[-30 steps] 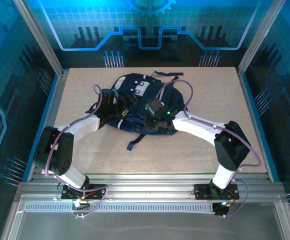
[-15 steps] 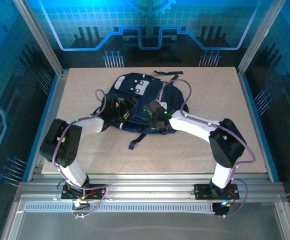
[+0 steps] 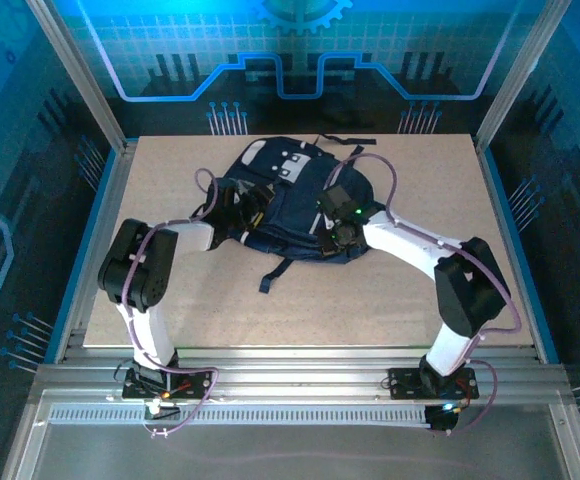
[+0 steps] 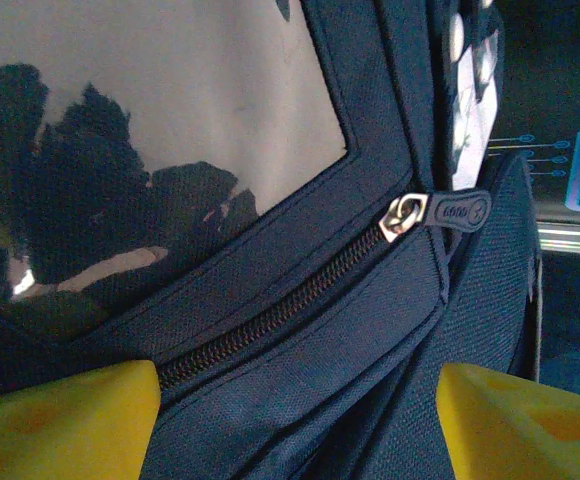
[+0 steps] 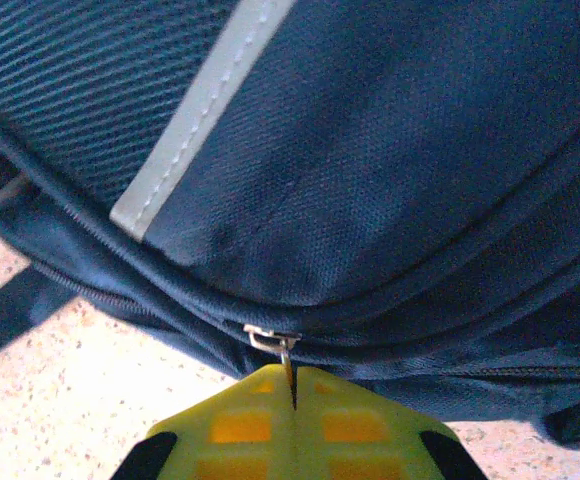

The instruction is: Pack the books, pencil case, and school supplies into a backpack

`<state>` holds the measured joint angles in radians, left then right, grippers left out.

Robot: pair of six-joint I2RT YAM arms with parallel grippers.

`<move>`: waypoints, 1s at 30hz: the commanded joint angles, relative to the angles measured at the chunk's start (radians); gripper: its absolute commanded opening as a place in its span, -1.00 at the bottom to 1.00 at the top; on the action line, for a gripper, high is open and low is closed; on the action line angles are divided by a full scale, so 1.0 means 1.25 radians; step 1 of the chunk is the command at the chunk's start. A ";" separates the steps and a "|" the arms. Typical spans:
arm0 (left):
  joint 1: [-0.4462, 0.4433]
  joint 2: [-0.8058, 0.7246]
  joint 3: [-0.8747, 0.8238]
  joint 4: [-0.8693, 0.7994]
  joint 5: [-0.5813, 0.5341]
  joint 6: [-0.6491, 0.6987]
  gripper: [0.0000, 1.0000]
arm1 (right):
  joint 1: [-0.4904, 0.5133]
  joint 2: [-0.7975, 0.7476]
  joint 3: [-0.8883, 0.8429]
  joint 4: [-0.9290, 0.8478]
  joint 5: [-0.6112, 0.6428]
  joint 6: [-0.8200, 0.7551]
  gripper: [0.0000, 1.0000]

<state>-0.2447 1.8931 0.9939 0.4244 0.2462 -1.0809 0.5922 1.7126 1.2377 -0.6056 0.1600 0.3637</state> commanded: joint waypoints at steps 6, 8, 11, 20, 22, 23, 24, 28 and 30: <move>0.033 0.146 0.197 -0.203 -0.011 0.125 0.50 | -0.003 -0.023 -0.017 -0.050 -0.355 -0.123 -1.00; 0.037 0.145 0.252 -0.258 0.028 0.147 0.48 | 0.011 -0.009 -0.013 0.017 -0.426 -0.082 -1.00; 0.039 0.099 0.296 -0.375 0.051 0.203 0.50 | 0.021 0.013 0.003 0.112 -0.458 -0.018 -1.00; 0.037 -0.171 0.131 -0.443 0.034 0.223 0.63 | 0.030 0.037 0.127 -0.072 -0.146 0.069 -0.89; 0.031 -0.217 0.068 -0.405 0.035 0.184 0.64 | 0.035 0.019 0.120 -0.096 -0.089 0.123 -0.48; 0.025 -0.233 0.041 -0.384 0.032 0.166 0.64 | 0.039 0.009 0.111 -0.094 -0.071 0.145 -0.36; 0.018 -0.246 0.012 -0.358 0.029 0.143 0.64 | 0.047 -0.002 0.098 -0.087 -0.052 0.169 -0.30; -0.022 -0.250 -0.061 -0.268 0.003 0.076 0.64 | 0.081 -0.007 0.082 -0.057 0.010 0.242 -0.22; -0.040 -0.230 -0.081 -0.223 -0.005 0.049 0.64 | 0.097 0.012 0.092 -0.047 0.041 0.264 -0.23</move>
<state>-0.2668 1.5806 0.9302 0.0456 0.2680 -0.9417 0.6796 1.7275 1.3510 -0.6613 0.1028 0.5961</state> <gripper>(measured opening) 0.821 0.387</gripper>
